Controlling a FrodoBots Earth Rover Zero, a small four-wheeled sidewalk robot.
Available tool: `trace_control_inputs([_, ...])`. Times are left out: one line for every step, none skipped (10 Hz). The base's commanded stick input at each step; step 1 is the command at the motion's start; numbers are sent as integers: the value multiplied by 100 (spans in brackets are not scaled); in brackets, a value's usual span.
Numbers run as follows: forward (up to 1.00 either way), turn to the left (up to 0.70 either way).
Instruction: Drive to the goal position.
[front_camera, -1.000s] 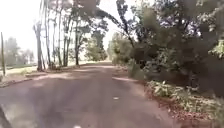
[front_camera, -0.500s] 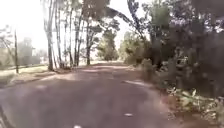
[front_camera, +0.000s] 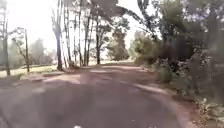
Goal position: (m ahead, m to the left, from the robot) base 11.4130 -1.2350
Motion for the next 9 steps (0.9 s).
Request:
trace_control_inputs([100,-7])
trace_control_inputs([100,-7])
trace_control_inputs([100,-7])
trace_control_inputs([100,-7])
trace_control_inputs([100,-7])
trace_control_inputs([100,-7])
trace_control_inputs([100,-7])
trace_control_inputs([100,-7])
trace_control_inputs([100,-7])
